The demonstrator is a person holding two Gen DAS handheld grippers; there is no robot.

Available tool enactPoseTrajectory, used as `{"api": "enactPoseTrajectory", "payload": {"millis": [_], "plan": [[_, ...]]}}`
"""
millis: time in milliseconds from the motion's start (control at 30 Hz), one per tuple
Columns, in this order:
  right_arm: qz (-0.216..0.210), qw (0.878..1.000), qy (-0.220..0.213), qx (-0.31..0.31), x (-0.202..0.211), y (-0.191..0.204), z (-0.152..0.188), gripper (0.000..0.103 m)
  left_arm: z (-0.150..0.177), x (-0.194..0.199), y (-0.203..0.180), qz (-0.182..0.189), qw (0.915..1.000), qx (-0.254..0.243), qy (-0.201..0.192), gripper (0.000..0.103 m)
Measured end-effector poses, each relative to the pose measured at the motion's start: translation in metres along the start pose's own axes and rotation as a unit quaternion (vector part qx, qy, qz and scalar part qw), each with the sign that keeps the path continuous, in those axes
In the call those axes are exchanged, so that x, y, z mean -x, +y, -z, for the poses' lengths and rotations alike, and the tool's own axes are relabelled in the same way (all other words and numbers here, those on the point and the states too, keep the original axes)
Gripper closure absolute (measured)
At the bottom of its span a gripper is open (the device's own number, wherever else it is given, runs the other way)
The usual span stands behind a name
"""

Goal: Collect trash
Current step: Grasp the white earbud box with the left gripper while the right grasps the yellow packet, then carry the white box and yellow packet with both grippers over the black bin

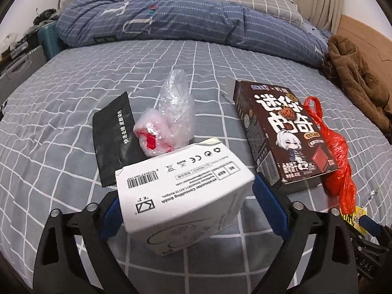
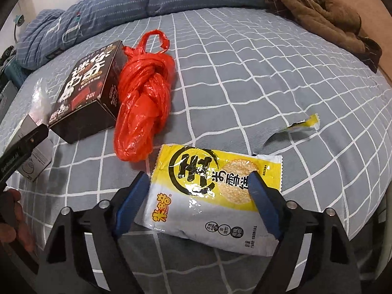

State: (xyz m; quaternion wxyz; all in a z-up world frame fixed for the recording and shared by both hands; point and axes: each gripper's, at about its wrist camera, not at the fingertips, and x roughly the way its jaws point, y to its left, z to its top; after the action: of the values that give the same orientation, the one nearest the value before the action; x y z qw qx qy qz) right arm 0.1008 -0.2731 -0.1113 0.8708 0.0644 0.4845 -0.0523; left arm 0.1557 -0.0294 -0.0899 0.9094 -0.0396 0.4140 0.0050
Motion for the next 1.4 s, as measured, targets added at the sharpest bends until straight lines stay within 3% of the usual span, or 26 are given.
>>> {"api": "enactPoseTrajectory", "payload": {"millis": [133,433,633,933,1400], "plan": [[-0.018,1.0,0.007,0.01,-0.004,0.005,0.001,0.048,-0.001,-0.005,0.005,-0.002,1.0,0.003,0.005,0.026],[-0.047,0.999,0.02,0.008,-0.009,0.003,0.002,0.075,0.002,-0.003,0.011,0.017,0.9998,0.007,0.003,0.027],[-0.049,0.999,0.004,0.022,-0.001,0.007,0.0,0.085,0.004,0.003,0.01,0.017,0.9999,0.003,-0.001,0.027],[-0.065,0.998,-0.008,0.017,0.009,0.004,-0.001,0.093,0.01,0.024,0.013,0.027,0.9996,0.008,-0.008,0.027],[-0.078,0.995,-0.057,0.024,0.05,0.005,0.003,0.094,0.027,0.066,0.013,0.046,0.9987,0.004,-0.019,0.027]]}}
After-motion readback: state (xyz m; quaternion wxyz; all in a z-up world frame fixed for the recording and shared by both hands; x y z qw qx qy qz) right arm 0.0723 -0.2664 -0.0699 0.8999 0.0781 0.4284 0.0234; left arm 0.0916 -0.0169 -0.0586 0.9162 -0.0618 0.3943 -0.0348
